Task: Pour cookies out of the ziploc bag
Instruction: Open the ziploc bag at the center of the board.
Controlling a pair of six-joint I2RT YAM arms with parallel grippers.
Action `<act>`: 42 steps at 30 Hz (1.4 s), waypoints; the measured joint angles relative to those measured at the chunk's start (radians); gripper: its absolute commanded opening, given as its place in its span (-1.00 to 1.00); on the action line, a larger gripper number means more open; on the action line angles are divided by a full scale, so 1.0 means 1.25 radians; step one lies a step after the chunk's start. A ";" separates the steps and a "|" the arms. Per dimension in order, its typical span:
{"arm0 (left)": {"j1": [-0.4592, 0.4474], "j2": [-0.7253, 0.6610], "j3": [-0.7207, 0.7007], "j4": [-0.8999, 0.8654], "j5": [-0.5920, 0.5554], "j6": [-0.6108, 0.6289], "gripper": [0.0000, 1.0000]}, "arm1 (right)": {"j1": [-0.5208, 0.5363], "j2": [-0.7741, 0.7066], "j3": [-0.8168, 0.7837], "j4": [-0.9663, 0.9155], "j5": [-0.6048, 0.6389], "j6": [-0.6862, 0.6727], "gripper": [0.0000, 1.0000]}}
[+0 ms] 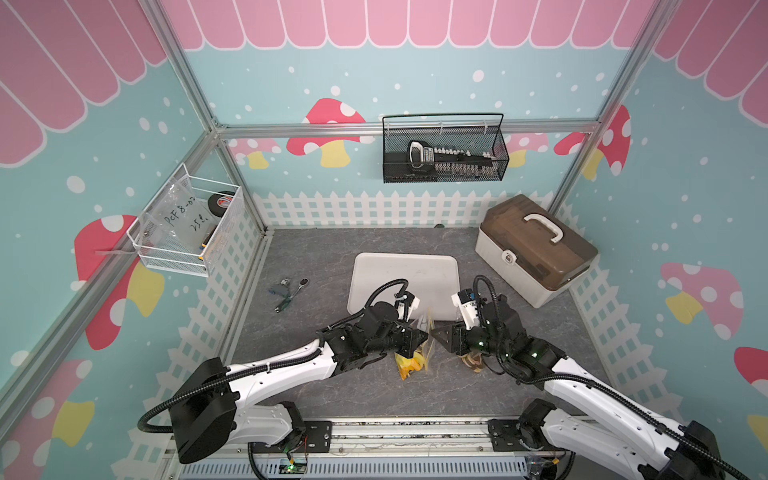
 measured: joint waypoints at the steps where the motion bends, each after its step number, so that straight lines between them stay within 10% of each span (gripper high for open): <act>1: 0.000 0.000 0.000 0.000 0.000 0.000 -1.00 | 0.006 0.007 0.000 0.000 0.002 0.000 -0.07; 11: 0.001 0.000 -0.007 -0.003 -0.013 0.000 -1.00 | 0.058 0.042 0.000 0.005 0.044 -0.002 -0.34; 20: -0.001 -0.003 -0.008 -0.001 -0.008 0.000 -1.00 | 0.079 0.062 0.019 -0.044 0.117 -0.021 -0.99; 42: -0.001 -0.297 0.026 -0.276 -0.154 0.040 -1.00 | 0.162 0.219 0.350 -0.176 0.244 -0.127 -1.00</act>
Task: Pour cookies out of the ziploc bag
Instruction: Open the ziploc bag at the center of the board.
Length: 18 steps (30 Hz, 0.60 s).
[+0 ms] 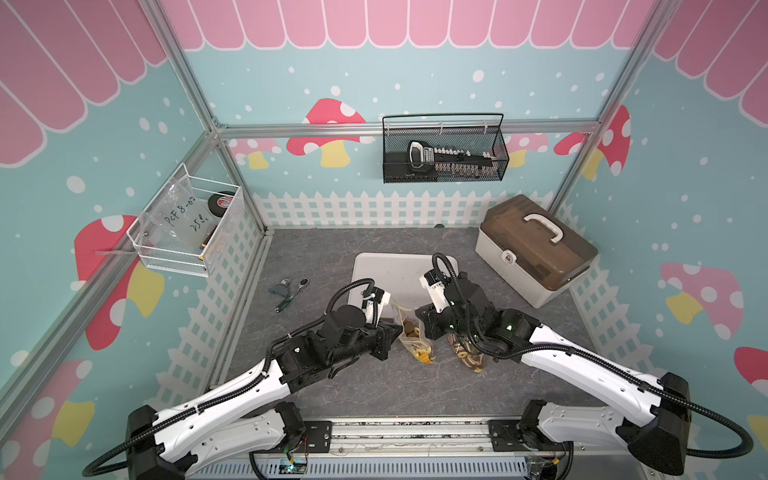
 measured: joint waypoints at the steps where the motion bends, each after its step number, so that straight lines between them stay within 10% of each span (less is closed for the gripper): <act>1: 0.000 -0.010 0.000 -0.012 -0.006 0.003 -1.00 | 0.000 0.000 0.002 -0.004 0.007 -0.003 -1.00; 18: 0.000 -0.023 0.000 -0.096 -0.052 0.005 -1.00 | 0.000 0.040 0.004 -0.063 0.132 -0.021 -1.00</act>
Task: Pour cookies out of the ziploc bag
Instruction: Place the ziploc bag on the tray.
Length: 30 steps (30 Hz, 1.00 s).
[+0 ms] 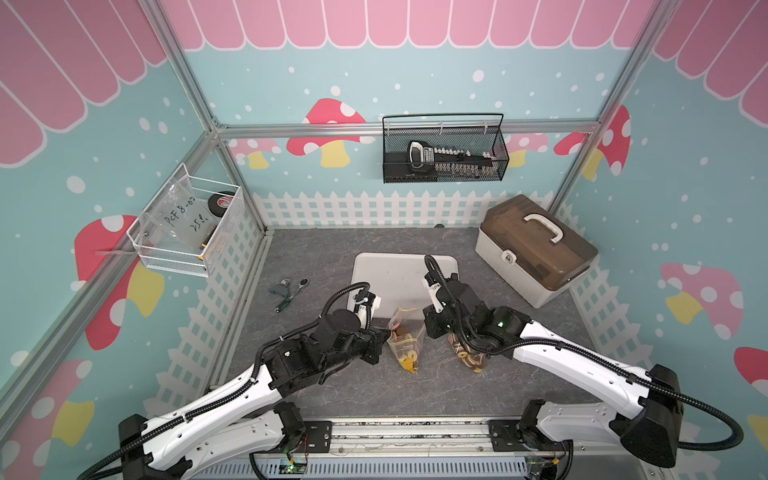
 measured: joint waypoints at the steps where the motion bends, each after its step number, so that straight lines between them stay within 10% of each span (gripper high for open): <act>1: 0.000 0.005 0.000 -0.002 -0.003 0.000 -1.00 | 0.000 0.000 0.000 -0.004 0.006 -0.001 -1.00; 13: 0.018 0.077 0.063 -0.027 -0.072 0.046 -1.00 | -0.002 0.088 0.093 -0.007 0.018 -0.038 -1.00; 30: 0.298 0.299 0.243 0.102 0.028 0.166 -1.00 | -0.169 0.517 0.541 0.018 -0.173 -0.089 -1.00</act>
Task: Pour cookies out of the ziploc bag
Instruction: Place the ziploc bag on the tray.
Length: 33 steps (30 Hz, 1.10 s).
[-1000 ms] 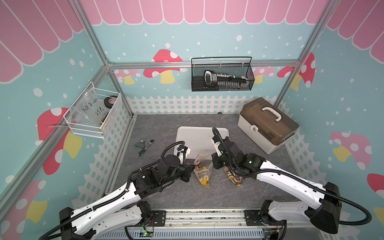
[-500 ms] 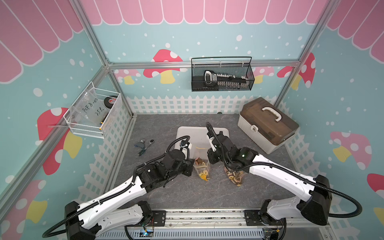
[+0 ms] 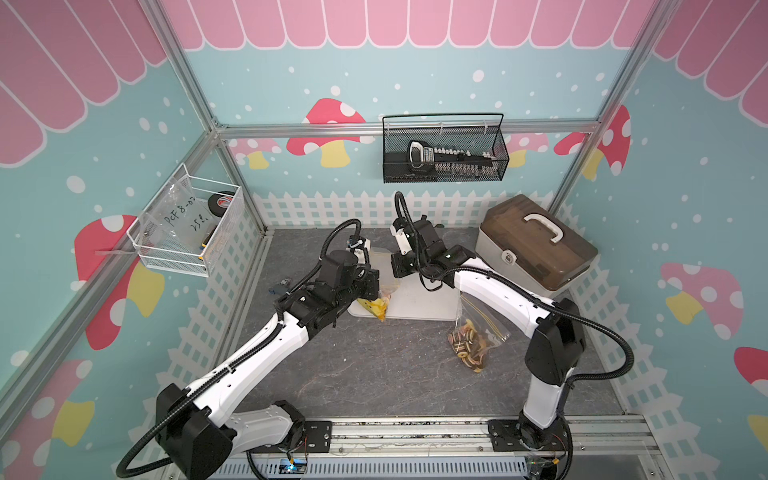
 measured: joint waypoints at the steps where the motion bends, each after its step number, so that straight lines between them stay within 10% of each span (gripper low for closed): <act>1: 0.007 0.022 0.008 0.006 0.008 0.005 -1.00 | -0.011 0.019 0.011 -0.002 -0.011 -0.002 -1.00; 12: 0.031 0.266 0.106 0.028 0.054 0.030 -1.00 | -0.107 0.096 -0.039 -0.010 -0.010 -0.019 -1.00; 28: 0.034 0.235 0.129 0.032 0.095 0.025 -1.00 | -0.122 -0.070 -0.156 0.056 -0.074 0.002 -0.74; 33: 0.038 0.233 0.120 0.059 0.123 0.010 -0.27 | -0.122 -0.155 -0.208 0.064 -0.034 -0.007 -0.58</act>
